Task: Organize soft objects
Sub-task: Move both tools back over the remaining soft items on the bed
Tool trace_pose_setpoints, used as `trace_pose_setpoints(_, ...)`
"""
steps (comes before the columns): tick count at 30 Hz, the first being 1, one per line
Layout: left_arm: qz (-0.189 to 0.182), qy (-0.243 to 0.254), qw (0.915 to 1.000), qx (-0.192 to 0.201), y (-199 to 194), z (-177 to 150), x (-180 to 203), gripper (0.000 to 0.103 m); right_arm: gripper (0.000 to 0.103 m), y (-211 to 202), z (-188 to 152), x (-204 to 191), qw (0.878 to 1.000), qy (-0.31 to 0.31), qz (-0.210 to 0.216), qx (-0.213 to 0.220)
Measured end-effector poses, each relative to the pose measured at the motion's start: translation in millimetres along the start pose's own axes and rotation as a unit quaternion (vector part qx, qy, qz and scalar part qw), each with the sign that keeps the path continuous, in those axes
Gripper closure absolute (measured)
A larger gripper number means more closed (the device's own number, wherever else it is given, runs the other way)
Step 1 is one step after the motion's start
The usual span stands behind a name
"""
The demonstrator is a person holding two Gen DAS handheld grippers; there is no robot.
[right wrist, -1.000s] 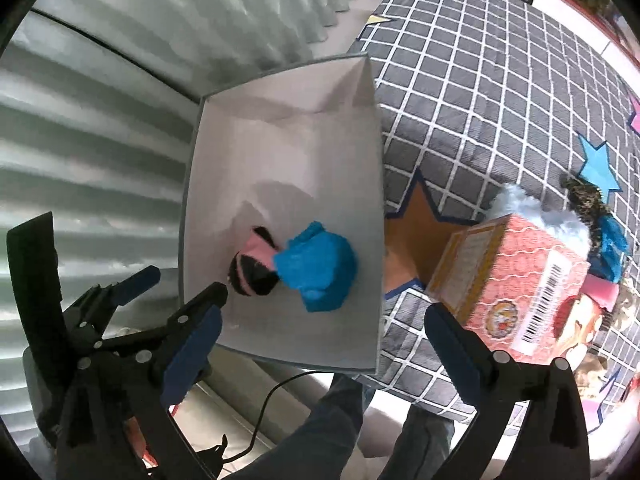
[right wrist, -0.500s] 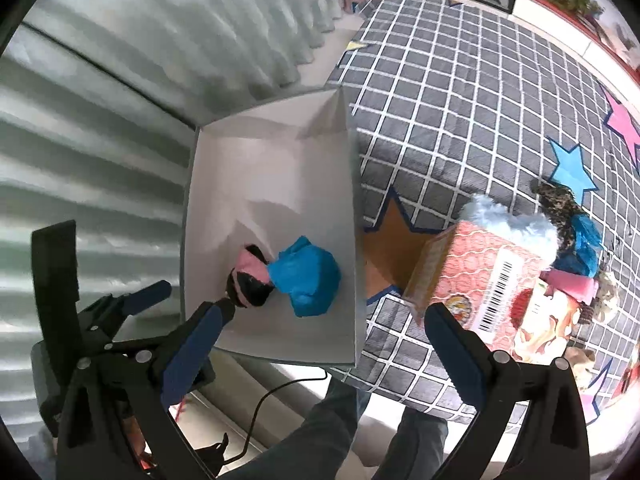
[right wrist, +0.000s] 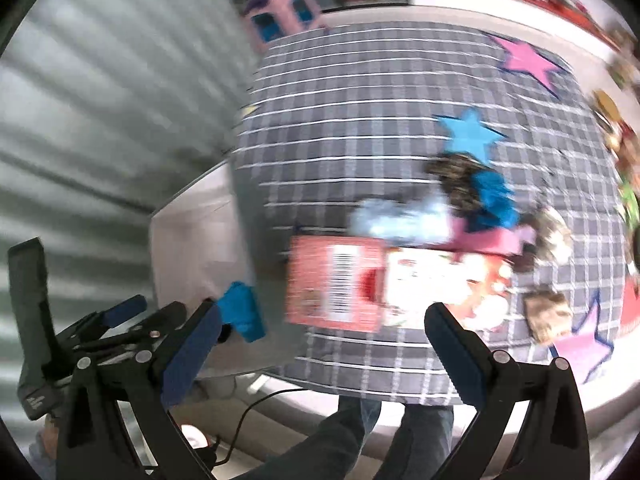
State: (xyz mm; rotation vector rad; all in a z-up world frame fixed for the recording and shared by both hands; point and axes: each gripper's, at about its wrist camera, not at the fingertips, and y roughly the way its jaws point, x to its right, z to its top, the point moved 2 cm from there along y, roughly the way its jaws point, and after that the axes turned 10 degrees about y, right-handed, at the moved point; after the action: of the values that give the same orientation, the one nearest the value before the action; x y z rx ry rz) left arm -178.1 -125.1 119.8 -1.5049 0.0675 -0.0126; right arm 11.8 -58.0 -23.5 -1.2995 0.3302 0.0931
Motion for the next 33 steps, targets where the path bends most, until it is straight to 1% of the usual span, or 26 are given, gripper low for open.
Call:
trace_pose_setpoints(3, -0.010, 0.027, 0.9996, -0.006, 7.0, 17.7, 29.2, 0.013, 0.001, -5.3, 6.4, 44.2, 0.999, 0.050, -0.006, 0.004)
trace_pose_setpoints(6, -0.019, 0.052, 0.9984, -0.016, 17.8, 35.5, 62.3, 0.013, 0.001, -6.2, 12.3, 84.7, 0.996, 0.085, -0.014, 0.005)
trace_pose_setpoints(9, -0.024, 0.067, 0.9971, -0.026, 27.7, 48.8, 89.8, 0.013, 0.001, -6.3, 17.8, 122.6, 0.992, 0.123, -0.017, 0.002)
trace_pose_setpoints(13, -0.028, 0.079, 0.9955, -0.044, 44.7, 67.2, 127.0, 0.013, 0.001, -0.7, 24.9, 167.0, 0.988, 0.150, -0.024, -0.013)
trace_pose_setpoints(17, -0.018, 0.089, 0.9940, -0.060, 62.2, 85.8, 157.7, 0.013, 0.001, 10.5, 27.9, 209.9, 0.984, 0.173, -0.031, -0.032)
trace_pose_setpoints(20, -0.018, 0.092, 0.9926, -0.077, 79.0, 101.2, 180.9, 0.013, 0.001, 16.4, 30.4, 243.8, 0.978, 0.202, -0.032, -0.044)
trace_pose_setpoints(22, -0.011, 0.099, 0.9915, -0.084, 90.5, 111.1, 195.4, 0.013, 0.001, 20.8, 31.5, 268.8, 0.973, 0.220, -0.040, -0.054)
trace_pose_setpoints(27, 0.001, 0.095, 0.9888, -0.116, 127.3, 130.9, 223.3, 0.013, 0.001, 29.6, 34.2, 309.1, 0.966, 0.242, -0.044, -0.074)
trace_pose_setpoints(30, 0.008, 0.106, 0.9856, -0.132, 145.2, 133.1, 241.0, 0.013, 0.001, 40.5, 29.3, 325.8, 0.964, 0.244, -0.049, -0.091)
trace_pose_setpoints(33, 0.012, 0.121, 0.9804, -0.155, 163.5, 126.1, 258.9, 0.013, 0.001, 59.8, 19.7, 336.4, 0.964, 0.233, -0.058, -0.117)
